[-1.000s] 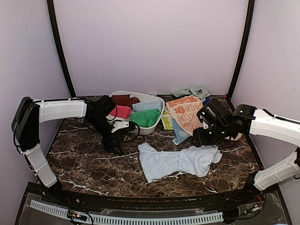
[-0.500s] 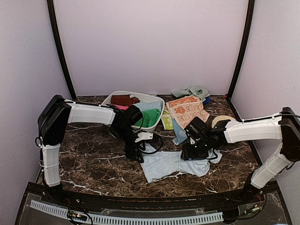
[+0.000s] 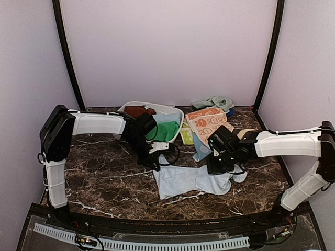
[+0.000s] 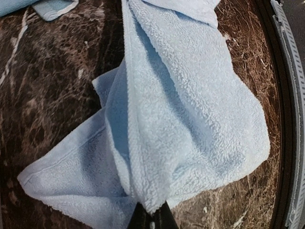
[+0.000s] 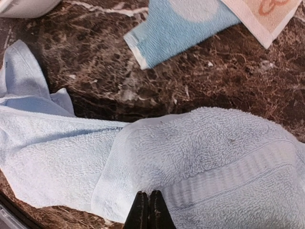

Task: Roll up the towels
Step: Adjust the towel at the center of the board.

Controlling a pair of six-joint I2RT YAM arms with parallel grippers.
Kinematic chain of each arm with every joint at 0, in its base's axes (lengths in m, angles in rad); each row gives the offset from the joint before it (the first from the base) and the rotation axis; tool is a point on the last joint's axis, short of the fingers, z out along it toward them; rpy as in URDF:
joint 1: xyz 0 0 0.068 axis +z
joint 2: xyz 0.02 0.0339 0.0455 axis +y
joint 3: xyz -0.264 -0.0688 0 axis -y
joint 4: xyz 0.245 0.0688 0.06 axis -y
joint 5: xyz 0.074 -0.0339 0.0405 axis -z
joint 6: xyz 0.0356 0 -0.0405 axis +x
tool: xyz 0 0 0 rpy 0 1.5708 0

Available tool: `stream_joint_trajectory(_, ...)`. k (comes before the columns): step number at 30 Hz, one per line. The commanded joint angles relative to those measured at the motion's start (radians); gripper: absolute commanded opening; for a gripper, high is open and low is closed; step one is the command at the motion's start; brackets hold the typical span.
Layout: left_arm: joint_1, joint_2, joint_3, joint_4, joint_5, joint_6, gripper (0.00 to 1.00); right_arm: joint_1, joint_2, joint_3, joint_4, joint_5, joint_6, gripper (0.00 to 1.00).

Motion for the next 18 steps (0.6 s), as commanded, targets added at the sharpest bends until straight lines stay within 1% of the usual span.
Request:
stream_joint_trajectory(1, 0.101, -0.153, -0.016, -0.14, -0.009, -0.028, 0.0, -0.006, -0.049, 0.073, 0.03, -0.028, -0.036, 0.0)
stream_joint_trajectory(4, 0.234, -0.263, -0.093, -0.178, -0.057, -0.018, 0.0, -0.004, -0.052, 0.123, 0.042, -0.047, -0.055, 0.0)
stream_joint_trajectory(6, 0.312, -0.368, -0.159, -0.208, -0.096, 0.009, 0.0, -0.004, -0.053, 0.148, 0.038, -0.056, -0.069, 0.0)
stream_joint_trajectory(9, 0.388, -0.528, -0.259, -0.257, -0.182, 0.054, 0.0, -0.002, -0.062, 0.141, 0.065, -0.086, -0.097, 0.0)
stream_joint_trajectory(11, 0.403, -0.632, -0.339, -0.279, -0.238, 0.072, 0.0, -0.003, -0.064, 0.125, 0.069, -0.094, -0.105, 0.0)
stream_joint_trajectory(14, 0.405, -0.755, -0.436, -0.258, -0.304, 0.06, 0.0, -0.003, -0.074, 0.078, 0.041, -0.071, -0.105, 0.0)
stream_joint_trajectory(16, 0.407, -0.795, -0.477, -0.234, -0.345, 0.043, 0.0, -0.003, -0.096, 0.033, -0.024, -0.005, -0.094, 0.0)
stream_joint_trajectory(18, 0.41, -0.794, -0.494, -0.213, -0.373, 0.025, 0.0, -0.003, -0.123, -0.007, -0.099, 0.076, -0.078, 0.0)
